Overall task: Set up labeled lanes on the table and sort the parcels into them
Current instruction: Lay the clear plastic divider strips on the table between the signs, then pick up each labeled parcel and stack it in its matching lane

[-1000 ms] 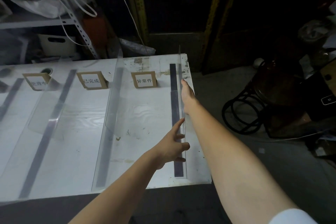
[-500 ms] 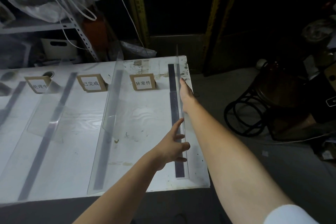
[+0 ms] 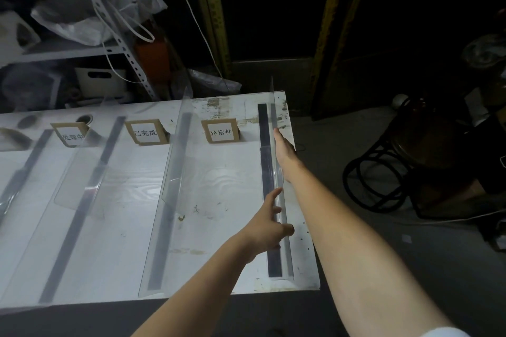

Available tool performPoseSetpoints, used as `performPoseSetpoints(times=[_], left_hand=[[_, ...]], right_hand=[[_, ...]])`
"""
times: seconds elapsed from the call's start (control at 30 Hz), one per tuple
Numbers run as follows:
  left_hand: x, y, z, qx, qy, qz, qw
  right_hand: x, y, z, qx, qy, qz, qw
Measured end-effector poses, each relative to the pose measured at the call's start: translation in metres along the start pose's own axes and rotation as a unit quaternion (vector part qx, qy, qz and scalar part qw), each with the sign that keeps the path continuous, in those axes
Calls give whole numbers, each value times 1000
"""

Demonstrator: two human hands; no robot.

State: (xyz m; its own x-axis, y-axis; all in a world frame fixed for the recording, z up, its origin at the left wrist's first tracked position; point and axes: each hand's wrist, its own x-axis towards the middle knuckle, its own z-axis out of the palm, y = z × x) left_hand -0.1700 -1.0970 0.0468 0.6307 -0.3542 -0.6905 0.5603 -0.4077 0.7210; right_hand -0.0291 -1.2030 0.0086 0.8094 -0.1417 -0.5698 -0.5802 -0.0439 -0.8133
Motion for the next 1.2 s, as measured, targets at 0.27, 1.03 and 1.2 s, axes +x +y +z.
performPoseSetpoints(times=[0.27,1.03,1.2], left_hand=[[-2,3,-6,30,19,8,999],[-328,-36,-364,309,401,-119,854],[-436,-106,-448,264,459,-151,835]], right_hand=[[-4,-10,-2,-54,12,-2,998],[-172,-206,208,-554,-123,-198,799],[-231,-224,338,-570,-180,-251,762]])
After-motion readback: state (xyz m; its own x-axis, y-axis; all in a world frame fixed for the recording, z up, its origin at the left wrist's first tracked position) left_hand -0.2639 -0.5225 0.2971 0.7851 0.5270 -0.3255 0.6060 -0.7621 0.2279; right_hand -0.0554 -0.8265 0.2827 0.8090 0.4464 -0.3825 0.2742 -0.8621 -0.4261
